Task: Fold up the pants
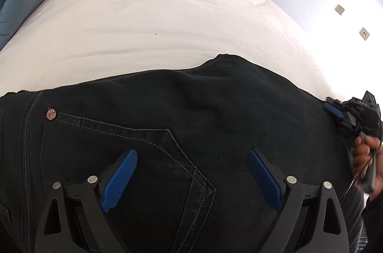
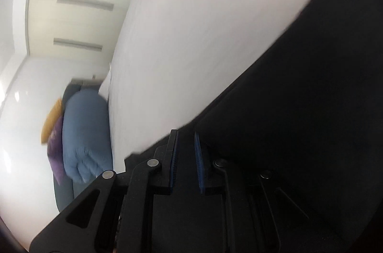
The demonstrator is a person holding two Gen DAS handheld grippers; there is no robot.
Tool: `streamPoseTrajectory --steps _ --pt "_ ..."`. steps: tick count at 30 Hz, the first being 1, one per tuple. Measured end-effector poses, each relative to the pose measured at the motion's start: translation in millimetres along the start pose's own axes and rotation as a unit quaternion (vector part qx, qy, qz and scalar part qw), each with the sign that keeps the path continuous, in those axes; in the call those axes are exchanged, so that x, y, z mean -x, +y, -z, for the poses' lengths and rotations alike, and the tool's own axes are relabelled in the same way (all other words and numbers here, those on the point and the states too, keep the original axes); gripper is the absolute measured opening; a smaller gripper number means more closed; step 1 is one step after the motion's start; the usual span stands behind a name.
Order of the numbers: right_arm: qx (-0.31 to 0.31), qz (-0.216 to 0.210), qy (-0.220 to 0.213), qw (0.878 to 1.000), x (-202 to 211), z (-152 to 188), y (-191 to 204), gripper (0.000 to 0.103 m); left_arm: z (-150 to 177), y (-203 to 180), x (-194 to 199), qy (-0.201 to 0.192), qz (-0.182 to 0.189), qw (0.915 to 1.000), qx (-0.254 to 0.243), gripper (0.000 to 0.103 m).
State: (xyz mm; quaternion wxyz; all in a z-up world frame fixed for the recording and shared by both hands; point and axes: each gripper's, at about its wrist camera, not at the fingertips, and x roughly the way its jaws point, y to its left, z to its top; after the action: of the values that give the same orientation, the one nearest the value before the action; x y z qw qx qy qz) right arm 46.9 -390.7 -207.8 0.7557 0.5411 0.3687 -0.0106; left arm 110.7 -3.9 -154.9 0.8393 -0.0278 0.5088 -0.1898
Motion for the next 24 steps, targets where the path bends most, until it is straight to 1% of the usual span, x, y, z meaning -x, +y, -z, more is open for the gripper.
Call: streamPoseTrajectory --steps 1,2,4,5,6,7,8,9,10,11,13,14,15,16,17,18,19,20,22,23,24 --pt "-0.023 0.014 -0.040 0.999 24.2 -16.0 -19.1 0.004 1.7 1.9 1.6 0.000 -0.002 1.0000 -0.003 0.095" --pt "-0.034 0.033 -0.076 0.996 49.2 -26.8 -29.2 0.001 2.3 1.6 3.0 0.000 -0.003 1.0000 -0.004 0.095" --pt "-0.047 0.072 -0.148 0.985 95.5 -44.1 -44.6 0.001 0.8 1.0 8.5 -0.006 -0.002 1.0000 0.001 0.095" --pt "-0.050 0.084 -0.166 0.981 112.1 -49.1 -46.3 0.003 0.2 -1.2 12.2 -0.012 0.002 0.9999 0.003 0.095" --pt "-0.045 0.086 -0.178 0.979 127.3 -51.5 -43.0 0.010 -1.0 -4.3 15.7 -0.018 0.007 0.9998 0.003 0.095" --pt "-0.032 0.090 -0.183 0.979 137.1 -49.7 -35.8 0.010 -2.8 -9.7 17.6 -0.023 0.012 0.9997 -0.001 0.095" --pt "-0.005 0.077 -0.176 0.981 143.9 -43.7 -23.5 0.010 -5.0 -17.4 16.9 -0.023 0.018 0.9995 -0.009 0.095" --pt "0.021 0.051 -0.154 0.987 143.7 -34.9 -11.7 0.010 -7.1 -24.1 14.6 -0.021 0.022 0.9994 -0.018 0.095" --pt "0.039 0.029 -0.126 0.991 139.4 -24.2 -2.3 0.010 -9.0 -31.3 11.3 -0.019 0.025 0.9991 -0.027 0.095" --pt "0.057 0.010 -0.088 0.994 130.6 -8.4 7.3 0.010 -10.5 -38.8 6.7 -0.015 0.029 0.9988 -0.037 0.095" --pt "0.077 -0.021 -0.016 0.997 107.0 27.5 16.2 0.010 -15.3 -53.5 -8.4 -0.002 0.037 0.9976 -0.058 0.095" --pt "0.078 -0.032 0.017 0.996 93.0 41.6 13.5 0.010 -15.7 -59.8 -16.3 0.005 0.037 0.9969 -0.069 0.095" --pt "0.078 -0.032 0.040 0.996 81.1 50.3 7.8 0.010 -16.4 -65.4 -27.8 0.017 0.031 0.9961 -0.081 0.095" --pt "0.073 -0.009 0.054 0.996 69.4 56.0 -2.9 0.010 -19.1 -67.7 -37.8 0.025 0.018 0.9955 -0.090 0.095" --pt "0.055 0.021 0.053 0.997 63.7 55.6 -18.3 0.005 -20.5 -68.4 -44.9 0.026 0.006 0.9947 -0.099 0.097" --pt "0.025 0.012 0.043 0.999 66.2 50.3 -32.8 0.003 -21.6 -65.7 -47.4 0.021 0.004 0.9944 -0.103 0.099" --pt "-0.010 -0.015 0.021 1.000 75.5 39.1 -49.6 0.002 -23.7 -61.1 -49.3 0.018 0.006 0.9947 -0.101 0.102" --pt "-0.025 -0.005 -0.010 1.000 86.6 26.9 -59.0 0.002 -26.6 -54.8 -50.6 0.016 0.008 0.9954 -0.094 0.102" --pt "-0.025 0.037 -0.076 0.996 123.5 -1.7 -72.8 0.002 -32.8 -45.0 -52.6 0.013 0.015 0.9964 -0.083 0.102" --pt "-0.026 0.070 -0.110 0.991 139.9 -14.8 -77.3 0.002 -34.0 -42.7 -52.3 0.011 0.015 0.9963 -0.084 0.102" --pt "-0.037 0.083 -0.128 0.988 152.0 -24.4 -81.1 0.003 -35.9 -42.8 -50.4 0.011 0.014 0.9961 -0.086 0.102"
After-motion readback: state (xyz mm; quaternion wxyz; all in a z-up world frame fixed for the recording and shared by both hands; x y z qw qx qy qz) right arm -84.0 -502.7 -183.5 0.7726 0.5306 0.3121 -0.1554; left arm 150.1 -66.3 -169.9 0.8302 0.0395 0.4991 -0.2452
